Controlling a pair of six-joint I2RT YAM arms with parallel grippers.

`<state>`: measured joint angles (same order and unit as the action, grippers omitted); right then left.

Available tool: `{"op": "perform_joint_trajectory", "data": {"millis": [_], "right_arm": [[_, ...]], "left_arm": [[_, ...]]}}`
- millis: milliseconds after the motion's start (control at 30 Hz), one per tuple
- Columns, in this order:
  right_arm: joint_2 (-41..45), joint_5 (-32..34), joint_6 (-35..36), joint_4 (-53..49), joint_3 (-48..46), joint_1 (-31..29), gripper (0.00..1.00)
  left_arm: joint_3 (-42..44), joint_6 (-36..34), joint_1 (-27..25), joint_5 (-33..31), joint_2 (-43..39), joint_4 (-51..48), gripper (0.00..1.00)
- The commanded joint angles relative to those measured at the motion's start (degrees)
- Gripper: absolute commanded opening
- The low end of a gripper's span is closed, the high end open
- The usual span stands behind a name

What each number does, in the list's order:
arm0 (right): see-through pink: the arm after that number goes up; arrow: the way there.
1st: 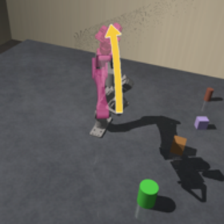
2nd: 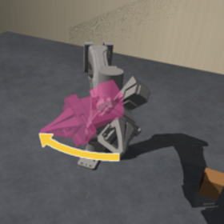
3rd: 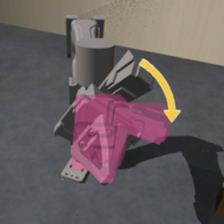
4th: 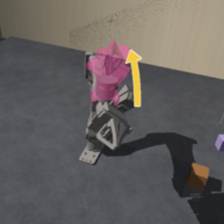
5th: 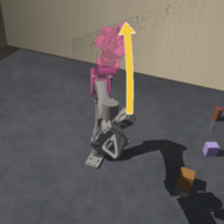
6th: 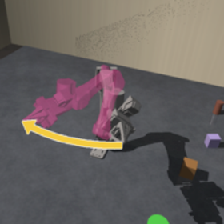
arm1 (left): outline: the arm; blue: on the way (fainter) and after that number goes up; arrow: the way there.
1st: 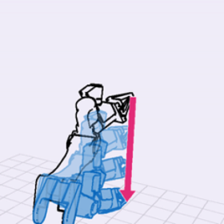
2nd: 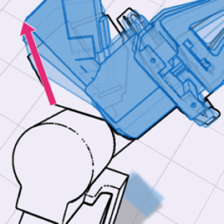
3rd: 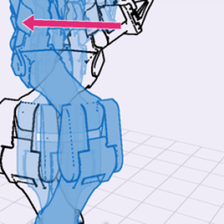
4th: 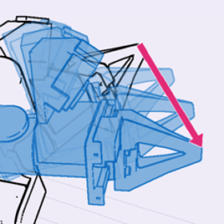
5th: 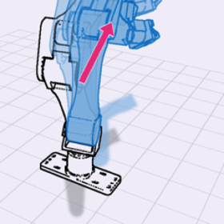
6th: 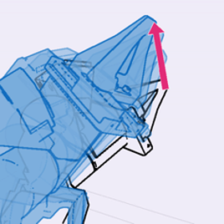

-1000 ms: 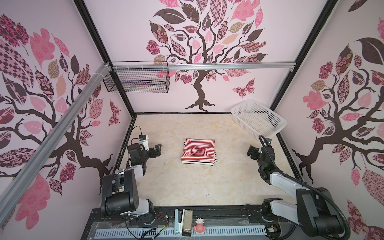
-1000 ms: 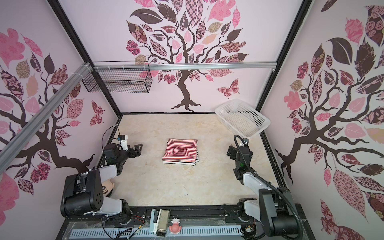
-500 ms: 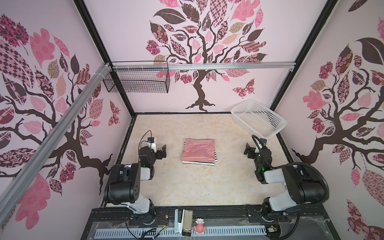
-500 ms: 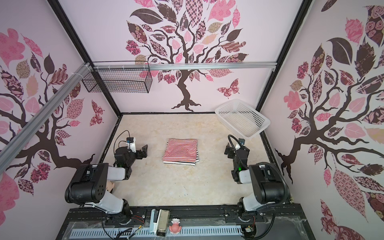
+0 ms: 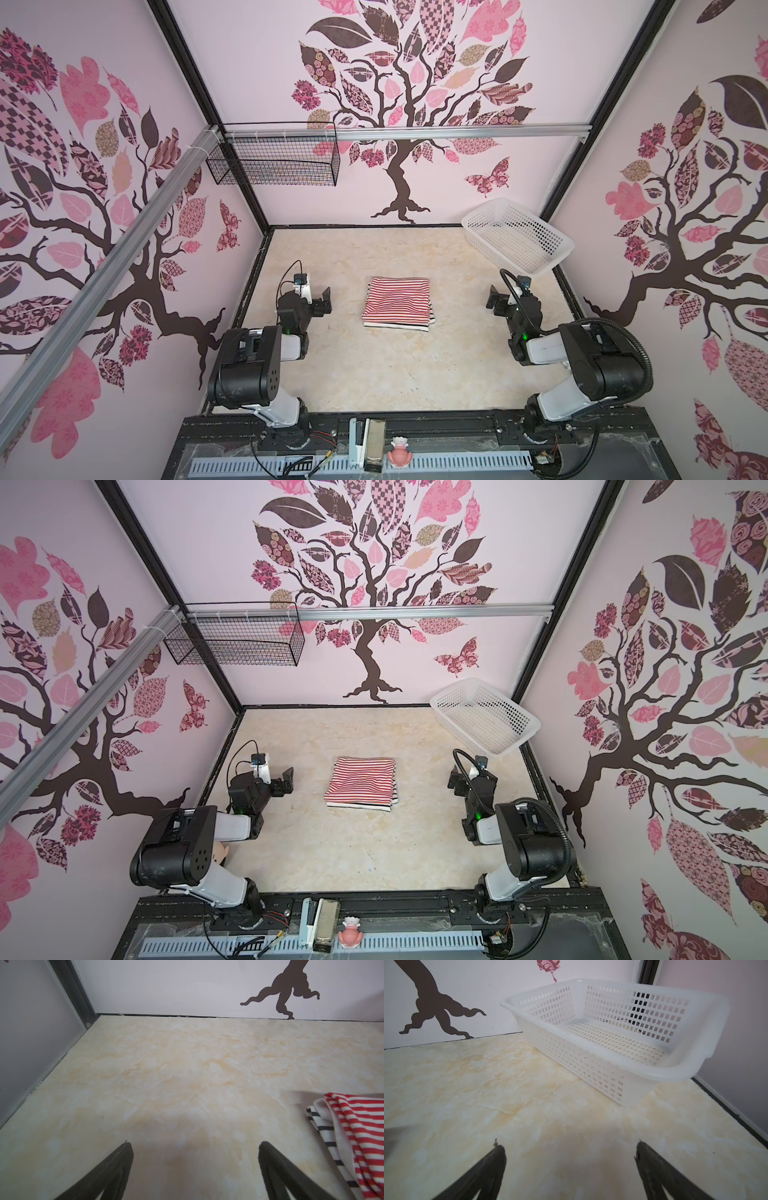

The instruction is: Fold and stack the tank tops

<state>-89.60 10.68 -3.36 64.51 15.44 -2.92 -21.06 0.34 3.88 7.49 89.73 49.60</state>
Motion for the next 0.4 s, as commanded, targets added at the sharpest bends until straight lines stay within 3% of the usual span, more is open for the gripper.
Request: {"op": "perform_joint_trajectory", "data": {"millis": [0, 367], "right_arm": [[0.3, 0.0, 0.4, 1.6, 1.0, -0.1, 1.00], [0.3, 0.0, 0.4, 1.6, 1.1, 0.0, 1.00]], "left_arm": [[-0.7, 0.3, 0.1, -0.8, -0.7, 0.4, 0.98], [-0.9, -0.1, -0.2, -1.4, -0.6, 0.1, 0.98]]}}
